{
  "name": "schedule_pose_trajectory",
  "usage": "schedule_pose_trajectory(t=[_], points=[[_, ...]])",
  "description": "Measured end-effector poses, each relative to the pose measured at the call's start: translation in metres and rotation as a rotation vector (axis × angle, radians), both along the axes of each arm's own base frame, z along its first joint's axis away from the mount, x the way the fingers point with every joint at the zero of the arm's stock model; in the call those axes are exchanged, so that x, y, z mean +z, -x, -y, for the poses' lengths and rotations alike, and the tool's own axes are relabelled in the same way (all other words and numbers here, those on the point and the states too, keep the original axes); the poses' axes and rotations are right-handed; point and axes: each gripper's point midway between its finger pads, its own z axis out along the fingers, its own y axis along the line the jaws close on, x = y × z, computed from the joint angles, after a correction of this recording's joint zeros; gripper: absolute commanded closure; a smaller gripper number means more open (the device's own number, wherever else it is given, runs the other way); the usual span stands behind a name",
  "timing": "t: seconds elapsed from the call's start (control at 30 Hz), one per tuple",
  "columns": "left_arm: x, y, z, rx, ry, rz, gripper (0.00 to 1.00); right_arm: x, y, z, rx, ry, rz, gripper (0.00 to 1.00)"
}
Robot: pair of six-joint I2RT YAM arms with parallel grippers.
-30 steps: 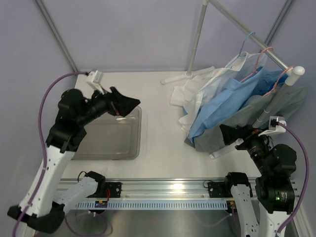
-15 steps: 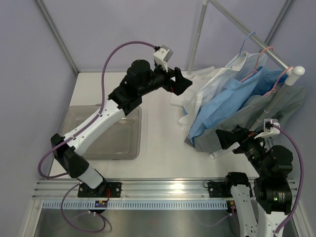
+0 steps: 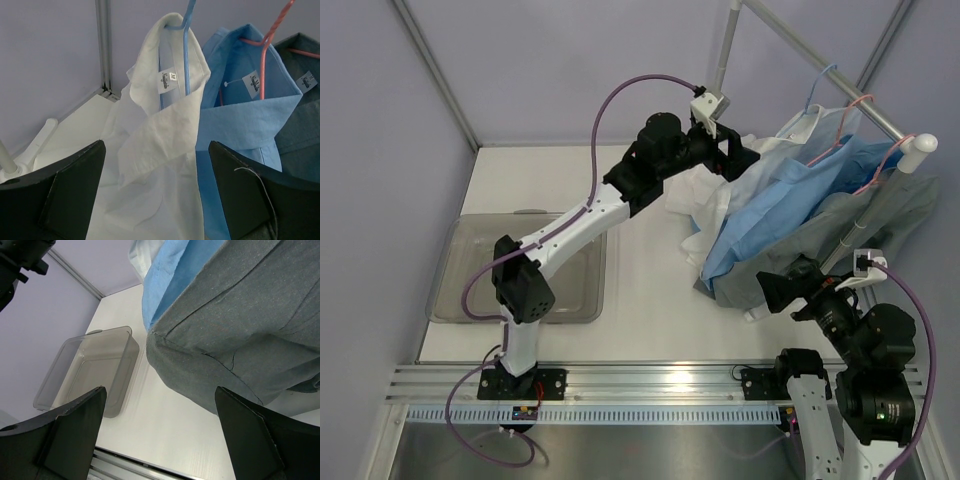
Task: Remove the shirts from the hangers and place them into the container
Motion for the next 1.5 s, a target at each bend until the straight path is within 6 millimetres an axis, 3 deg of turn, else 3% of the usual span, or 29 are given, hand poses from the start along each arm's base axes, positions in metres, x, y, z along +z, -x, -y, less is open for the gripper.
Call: schedule_pose_trajectory(t=[0.27,0.47,0.57,0.63,0.7,0.73,1.2,1.5], points=[[-0.002,-0.006,0.014,-0.018,0.006,0.012,0.17,0.010,0.008,0.000,0.001,0.006,0.031,0.01],[-0.019,-0.008,0.023,-0.034,-0.017,-0.008,0.22,0.012,0.009,0.000,-0.001,0.007,0.037,0.01],[-0.030,-0.005,0.028,-0.044,-0.034,-0.024,0.43,0.014,0.009,0.000,-0.001,0.008,0.042,0.01],[-0.035,-0.004,0.031,-0.051,-0.042,-0.034,0.75,0.014,0.009,0.000,0.000,0.009,0.042,0.01],[-0.037,-0.003,0.033,-0.056,-0.050,-0.028,0.96,0.014,0.009,0.000,0.000,0.011,0.043,0.01],[-0.038,-0.003,0.033,-0.054,-0.051,-0.026,1.00,0.014,0.009,0.000,0.000,0.011,0.043,0.01],[-0.035,-0.001,0.027,-0.008,-0.041,0.069,1.00,0.013,0.009,0.001,0.001,0.025,0.047,0.01],[0.004,0.012,0.010,0.005,-0.012,0.142,1.00,0.013,0.007,0.001,0.001,0.026,0.041,0.00]])
